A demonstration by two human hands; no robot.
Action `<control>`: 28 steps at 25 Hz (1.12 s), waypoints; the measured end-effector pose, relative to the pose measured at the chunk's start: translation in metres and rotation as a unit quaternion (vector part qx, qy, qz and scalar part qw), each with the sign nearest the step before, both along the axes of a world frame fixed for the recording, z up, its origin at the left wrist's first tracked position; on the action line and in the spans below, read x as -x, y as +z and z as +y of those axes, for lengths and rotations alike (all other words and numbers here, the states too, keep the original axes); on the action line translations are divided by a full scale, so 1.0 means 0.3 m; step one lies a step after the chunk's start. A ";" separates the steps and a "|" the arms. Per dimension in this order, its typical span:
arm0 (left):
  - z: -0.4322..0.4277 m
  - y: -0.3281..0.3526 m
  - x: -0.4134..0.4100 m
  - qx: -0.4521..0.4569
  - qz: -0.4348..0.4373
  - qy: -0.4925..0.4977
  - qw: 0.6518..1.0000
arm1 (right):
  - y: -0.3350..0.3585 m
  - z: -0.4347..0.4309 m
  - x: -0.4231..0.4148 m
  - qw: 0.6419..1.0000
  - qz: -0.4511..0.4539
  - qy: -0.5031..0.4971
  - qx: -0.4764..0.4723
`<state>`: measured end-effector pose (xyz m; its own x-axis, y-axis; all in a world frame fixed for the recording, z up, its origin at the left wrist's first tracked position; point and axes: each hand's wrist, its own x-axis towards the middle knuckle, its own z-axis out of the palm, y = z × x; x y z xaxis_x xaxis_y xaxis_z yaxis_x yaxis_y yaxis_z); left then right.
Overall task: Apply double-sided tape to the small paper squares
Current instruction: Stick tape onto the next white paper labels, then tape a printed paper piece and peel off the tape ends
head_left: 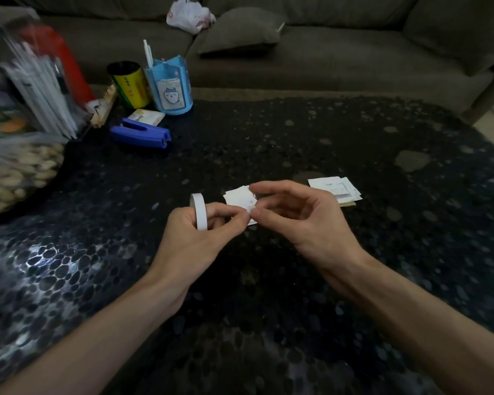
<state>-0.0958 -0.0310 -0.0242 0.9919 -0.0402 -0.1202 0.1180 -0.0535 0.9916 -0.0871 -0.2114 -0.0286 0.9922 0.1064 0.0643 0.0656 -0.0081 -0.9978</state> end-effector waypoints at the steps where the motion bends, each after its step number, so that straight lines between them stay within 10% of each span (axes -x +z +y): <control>1: -0.003 0.001 0.001 0.005 0.007 -0.001 1.000 | 0.009 -0.012 -0.006 1.000 -0.001 -0.007 0.006; 8: -0.015 -0.010 -0.012 -0.019 0.011 0.004 1.000 | 0.017 -0.251 -0.123 0.924 0.010 -0.120 0.363; 16: -0.001 -0.033 -0.025 -0.034 -0.015 0.007 0.999 | -0.021 -0.235 -0.113 0.862 -0.059 -0.077 0.497; 22: 0.006 -0.035 -0.032 -0.019 -0.024 0.002 1.000 | -0.006 -0.223 -0.115 0.878 -0.078 -0.089 0.465; 28: 0.025 -0.027 -0.047 -0.059 -0.071 -0.016 0.996 | 0.047 -0.089 -0.055 0.993 0.086 -0.024 0.073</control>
<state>-0.0816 -0.0235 -0.0323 0.9977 -0.0656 0.0161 -0.0271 -0.1714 0.9848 -0.0706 -0.2381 -0.0146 0.9914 0.0544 -0.1186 -0.1091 -0.1529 -0.9822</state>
